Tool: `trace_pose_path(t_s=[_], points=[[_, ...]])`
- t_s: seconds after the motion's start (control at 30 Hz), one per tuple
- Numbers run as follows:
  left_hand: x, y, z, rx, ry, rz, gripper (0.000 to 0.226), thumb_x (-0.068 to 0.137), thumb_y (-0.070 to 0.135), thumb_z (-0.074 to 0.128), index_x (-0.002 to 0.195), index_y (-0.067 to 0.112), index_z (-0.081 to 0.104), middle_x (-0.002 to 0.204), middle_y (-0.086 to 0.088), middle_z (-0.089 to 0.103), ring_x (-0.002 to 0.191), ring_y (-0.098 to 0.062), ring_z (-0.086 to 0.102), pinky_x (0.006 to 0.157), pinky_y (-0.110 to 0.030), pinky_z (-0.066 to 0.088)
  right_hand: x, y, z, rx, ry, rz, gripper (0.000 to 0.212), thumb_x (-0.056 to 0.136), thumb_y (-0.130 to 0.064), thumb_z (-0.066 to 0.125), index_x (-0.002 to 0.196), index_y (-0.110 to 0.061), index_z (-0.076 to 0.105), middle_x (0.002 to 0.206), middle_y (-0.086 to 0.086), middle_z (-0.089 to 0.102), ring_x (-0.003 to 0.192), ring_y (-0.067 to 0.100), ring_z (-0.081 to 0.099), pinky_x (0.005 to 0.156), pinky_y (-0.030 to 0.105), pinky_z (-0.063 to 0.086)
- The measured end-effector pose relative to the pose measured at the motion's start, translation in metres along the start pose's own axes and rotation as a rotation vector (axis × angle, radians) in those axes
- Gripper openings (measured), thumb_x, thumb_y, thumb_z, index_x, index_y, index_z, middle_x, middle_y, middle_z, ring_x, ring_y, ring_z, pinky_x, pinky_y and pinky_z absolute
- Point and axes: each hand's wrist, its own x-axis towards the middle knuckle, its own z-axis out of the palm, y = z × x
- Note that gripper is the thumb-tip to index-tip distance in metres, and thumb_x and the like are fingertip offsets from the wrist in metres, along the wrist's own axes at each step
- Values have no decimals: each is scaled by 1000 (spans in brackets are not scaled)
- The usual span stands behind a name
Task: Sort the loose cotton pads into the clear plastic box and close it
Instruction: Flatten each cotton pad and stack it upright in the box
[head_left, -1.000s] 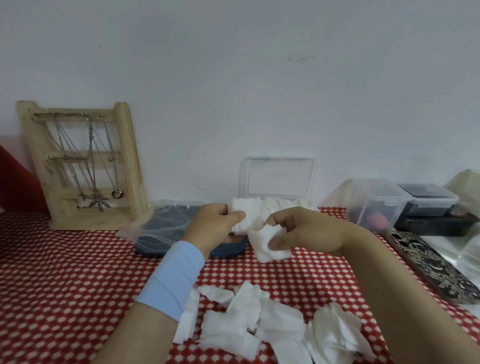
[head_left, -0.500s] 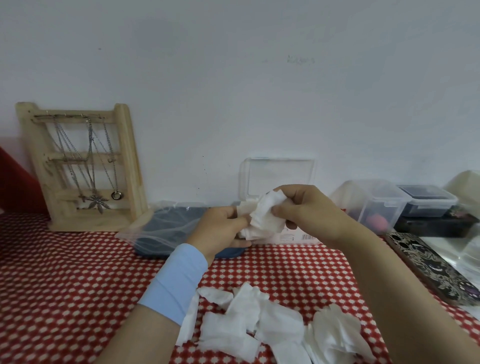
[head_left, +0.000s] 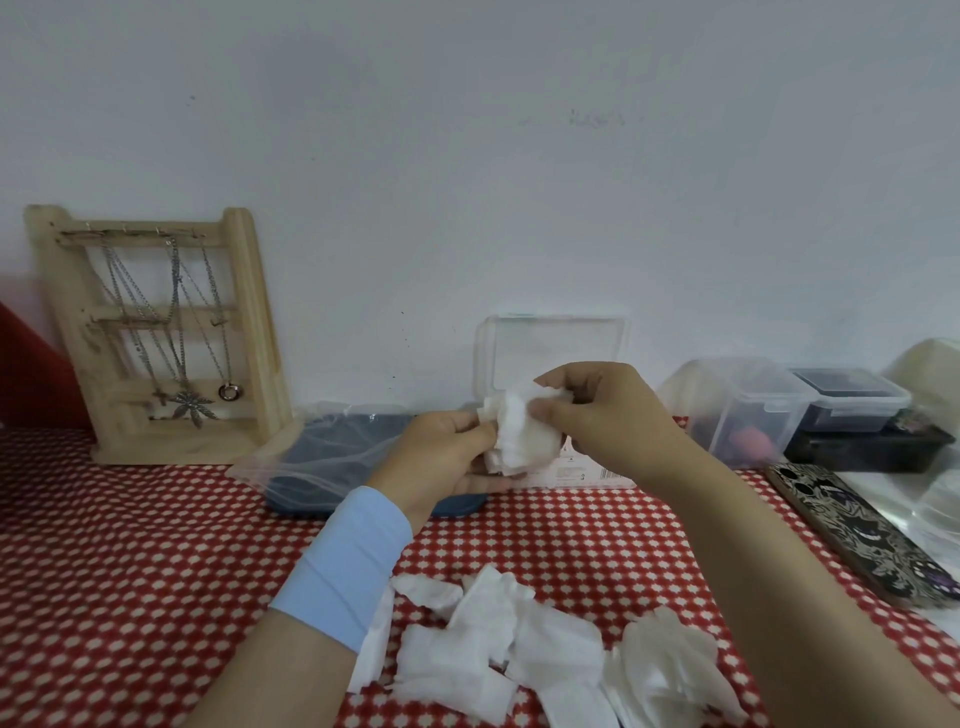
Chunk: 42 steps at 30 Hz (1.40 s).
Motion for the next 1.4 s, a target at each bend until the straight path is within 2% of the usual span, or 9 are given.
trace_pose_path(t_s=[0.1, 0.2, 0.37, 0.47, 0.7, 0.97, 1.17, 1.3, 1.4], points=[[-1, 0, 0, -10, -23, -1, 26, 101, 12, 56, 123, 1, 66, 111, -15, 74, 90, -22, 77, 65, -26, 60, 1, 3, 3, -28, -2, 6, 10, 93, -18, 71, 92, -27, 73, 79, -4, 74, 57, -3, 62, 55, 12, 49], [-2, 1, -1, -17, -45, -8, 26, 101, 13, 57, 123, 1, 66, 111, -15, 74, 93, -24, 76, 68, -29, 62, 3, 7, 8, -134, 36, -9, 11, 90, -26, 73, 99, -31, 71, 92, -8, 72, 77, 2, 67, 68, 16, 53], [-2, 5, -2, -122, -65, -35, 29, 102, 22, 55, 121, 2, 63, 108, -18, 75, 93, -28, 76, 69, -37, 63, 0, 6, 13, -129, 79, -60, 14, 89, -29, 75, 96, -40, 69, 85, -20, 64, 63, -2, 59, 64, 14, 43], [-1, 4, -3, -116, -38, -12, 37, 98, 34, 60, 121, 6, 65, 107, -15, 76, 94, -27, 76, 73, -39, 63, -1, 4, 14, -119, 91, -128, 24, 88, -25, 77, 97, -46, 70, 99, -20, 63, 65, -1, 56, 63, 11, 44], [0, 3, -1, -154, -32, -5, 34, 101, 29, 55, 119, 2, 63, 113, -20, 73, 99, -32, 74, 86, -47, 61, -2, 3, 14, 38, 198, -253, 26, 83, -15, 81, 84, -41, 78, 96, -16, 68, 78, 4, 60, 72, 17, 50], [-4, 4, 2, -236, -42, -45, 34, 104, 29, 50, 120, 2, 63, 103, -18, 77, 93, -32, 76, 76, -36, 64, 0, 2, 23, 340, 197, -115, 25, 86, -5, 77, 84, -29, 81, 100, -12, 75, 96, 0, 68, 81, 18, 54], [-3, 5, -3, -190, 40, -46, 36, 102, 30, 55, 121, 0, 63, 106, -18, 76, 91, -31, 76, 68, -33, 64, 0, -4, 10, 481, 272, -18, 15, 88, -12, 75, 91, -26, 79, 92, -13, 78, 77, -2, 69, 63, 16, 53], [-2, 5, -4, -61, 96, -14, 32, 101, 27, 57, 117, -1, 65, 107, -16, 74, 84, -23, 77, 61, -29, 61, -2, -7, -5, 384, 103, -75, 11, 90, -9, 73, 95, -17, 79, 84, -4, 78, 60, 6, 59, 58, 20, 50], [-4, 8, -1, -27, 80, -1, 28, 101, 26, 58, 109, 2, 68, 102, -13, 76, 79, -20, 77, 59, -28, 60, -2, -7, -8, 253, 33, -87, 14, 86, -7, 78, 92, -20, 79, 74, -10, 74, 56, 1, 59, 58, 14, 48]])
